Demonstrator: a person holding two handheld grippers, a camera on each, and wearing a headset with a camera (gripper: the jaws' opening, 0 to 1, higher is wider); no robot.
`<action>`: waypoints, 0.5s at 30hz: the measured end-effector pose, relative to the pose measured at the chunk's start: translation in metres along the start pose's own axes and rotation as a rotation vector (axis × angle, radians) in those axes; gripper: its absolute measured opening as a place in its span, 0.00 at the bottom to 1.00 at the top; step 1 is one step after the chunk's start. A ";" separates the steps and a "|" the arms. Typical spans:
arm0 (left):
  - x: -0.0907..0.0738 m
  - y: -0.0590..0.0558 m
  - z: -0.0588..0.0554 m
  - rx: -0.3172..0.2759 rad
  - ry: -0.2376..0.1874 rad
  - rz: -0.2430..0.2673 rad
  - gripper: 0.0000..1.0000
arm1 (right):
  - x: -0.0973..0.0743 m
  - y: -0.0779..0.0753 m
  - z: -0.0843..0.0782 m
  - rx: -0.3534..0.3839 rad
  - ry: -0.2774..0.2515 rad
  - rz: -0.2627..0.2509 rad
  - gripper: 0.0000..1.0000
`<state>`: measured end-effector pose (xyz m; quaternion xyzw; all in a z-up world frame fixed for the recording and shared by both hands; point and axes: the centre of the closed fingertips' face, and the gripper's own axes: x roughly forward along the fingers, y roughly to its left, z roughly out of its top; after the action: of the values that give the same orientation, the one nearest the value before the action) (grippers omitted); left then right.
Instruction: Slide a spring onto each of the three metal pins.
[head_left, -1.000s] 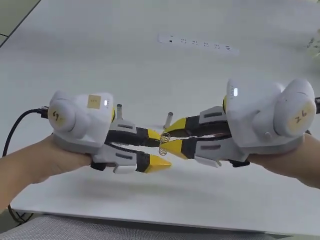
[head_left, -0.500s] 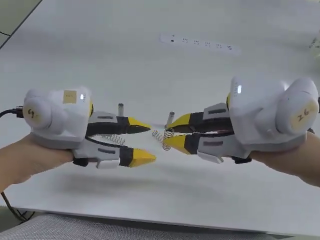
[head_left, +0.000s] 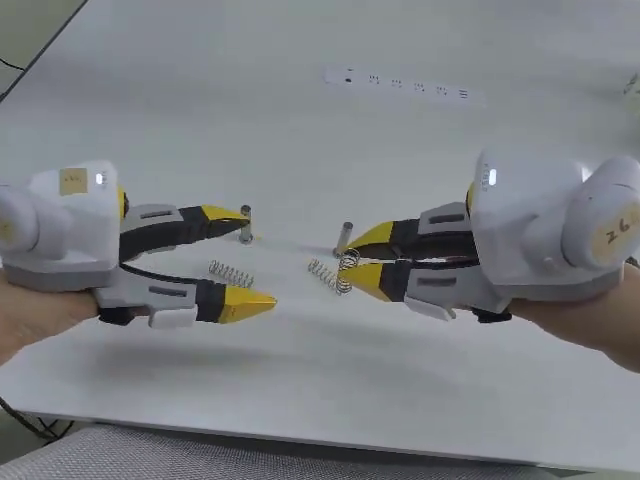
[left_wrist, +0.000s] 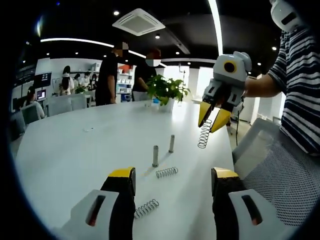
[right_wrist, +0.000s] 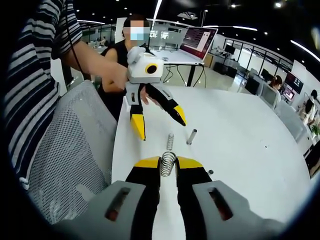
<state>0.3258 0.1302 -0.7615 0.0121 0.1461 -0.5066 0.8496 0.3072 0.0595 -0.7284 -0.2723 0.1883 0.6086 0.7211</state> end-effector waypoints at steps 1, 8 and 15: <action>-0.002 0.001 -0.002 0.000 0.001 0.007 0.62 | 0.000 0.000 0.000 0.001 0.000 -0.001 0.13; -0.022 0.016 -0.015 -0.016 0.017 0.079 0.69 | -0.001 -0.003 -0.007 0.010 0.004 -0.019 0.13; -0.034 0.026 -0.022 -0.028 0.024 0.137 0.83 | -0.003 -0.008 -0.013 0.019 0.009 -0.042 0.13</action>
<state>0.3282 0.1762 -0.7769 0.0161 0.1622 -0.4451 0.8805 0.3153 0.0483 -0.7354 -0.2720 0.1914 0.5902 0.7356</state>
